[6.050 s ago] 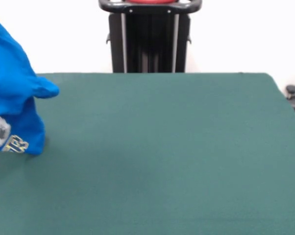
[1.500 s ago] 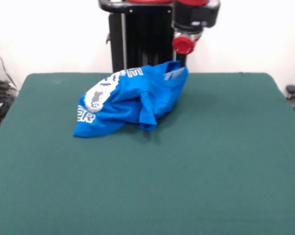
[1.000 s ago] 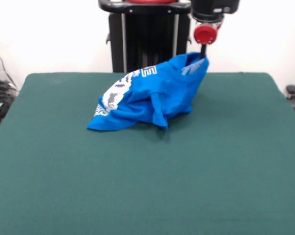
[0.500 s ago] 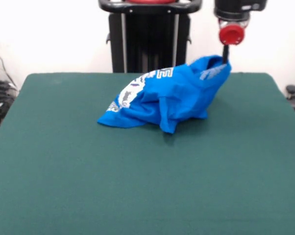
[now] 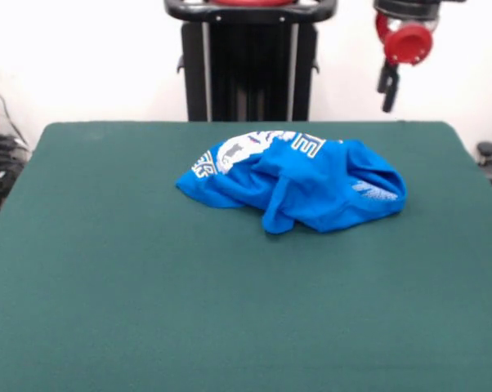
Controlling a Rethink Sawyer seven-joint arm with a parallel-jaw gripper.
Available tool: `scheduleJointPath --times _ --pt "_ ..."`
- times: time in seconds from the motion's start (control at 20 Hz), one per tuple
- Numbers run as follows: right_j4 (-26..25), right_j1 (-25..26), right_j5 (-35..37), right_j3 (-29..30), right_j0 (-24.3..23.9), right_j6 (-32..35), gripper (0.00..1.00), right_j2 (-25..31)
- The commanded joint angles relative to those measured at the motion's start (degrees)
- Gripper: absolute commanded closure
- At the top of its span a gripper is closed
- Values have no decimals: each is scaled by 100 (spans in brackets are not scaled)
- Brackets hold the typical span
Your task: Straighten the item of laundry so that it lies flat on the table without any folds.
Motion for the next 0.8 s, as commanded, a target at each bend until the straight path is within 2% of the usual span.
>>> scheduleJointPath --times 0.05,0.4,0.65,0.8 --pt "-818 159 1094 -1219 -175 -416 0 -636" --pt "-1255 1216 244 -1926 -332 22 0 -763" --pt "-1101 1567 -77 -1967 -469 110 0 -494" --pt "-733 1464 -143 -1627 -769 -114 0 14"
